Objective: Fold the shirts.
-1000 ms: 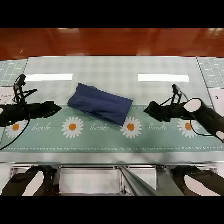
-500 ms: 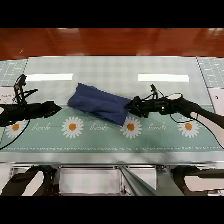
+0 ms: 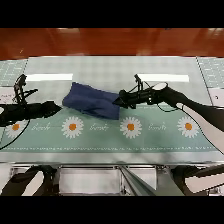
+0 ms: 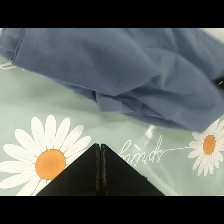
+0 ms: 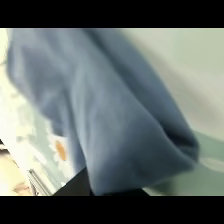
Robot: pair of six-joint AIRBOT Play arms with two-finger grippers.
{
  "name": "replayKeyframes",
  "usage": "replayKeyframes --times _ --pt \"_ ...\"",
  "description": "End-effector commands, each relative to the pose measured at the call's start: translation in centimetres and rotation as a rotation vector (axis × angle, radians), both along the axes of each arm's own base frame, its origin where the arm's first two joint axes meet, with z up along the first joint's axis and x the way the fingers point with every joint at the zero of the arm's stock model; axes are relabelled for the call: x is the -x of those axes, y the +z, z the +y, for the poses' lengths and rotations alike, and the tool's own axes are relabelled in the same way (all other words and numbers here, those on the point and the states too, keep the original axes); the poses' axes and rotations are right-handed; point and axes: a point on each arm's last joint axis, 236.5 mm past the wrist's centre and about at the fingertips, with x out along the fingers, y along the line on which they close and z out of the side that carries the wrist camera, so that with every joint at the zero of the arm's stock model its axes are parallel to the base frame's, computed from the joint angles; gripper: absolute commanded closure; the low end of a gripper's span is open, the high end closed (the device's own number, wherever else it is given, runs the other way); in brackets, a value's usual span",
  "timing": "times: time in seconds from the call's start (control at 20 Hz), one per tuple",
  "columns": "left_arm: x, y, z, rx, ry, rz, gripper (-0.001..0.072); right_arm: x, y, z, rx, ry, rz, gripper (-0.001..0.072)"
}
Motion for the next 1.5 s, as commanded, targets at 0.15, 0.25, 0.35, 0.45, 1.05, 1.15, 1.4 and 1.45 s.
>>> replayKeyframes --times 0.15,0.25,0.35,0.45,1.05,1.15,1.4,1.45 --pt "0.0 -0.5 0.0 0.002 0.000 0.016 0.0687 -4.8 10.5 0.0 0.186 0.166 -0.275 0.0688" --pt "-0.1 -0.6 0.1 0.000 0.002 0.018 0.0687 -6.8 15.8 -1.5 0.229 0.151 -0.374 0.0688" --pt "-0.5 -0.5 0.3 -0.006 0.013 0.001 0.0687 -8.7 20.6 -4.0 0.233 0.097 -0.448 0.0688" --pt "-0.5 -0.5 0.3 -0.006 0.013 0.002 0.0687 -10.1 24.3 -8.2 0.247 0.023 -0.478 0.0688" --pt "-0.5 -0.5 0.3 -0.005 0.012 0.003 0.0687 -5.5 29.9 -36.8 0.439 -0.434 -0.356 0.0688" --pt "-0.5 -0.5 0.3 -0.005 0.012 0.003 0.0687 -3.7 29.2 -39.9 0.455 -0.487 -0.281 0.0688" --pt "-0.5 -0.5 0.3 -0.005 0.012 0.003 0.0687 2.8 23.8 -45.5 0.585 -0.557 0.011 0.0690" --pt "-0.5 -0.5 0.3 -0.005 0.012 0.003 0.0687 4.3 22.7 -46.5 0.624 -0.583 0.064 0.0690"
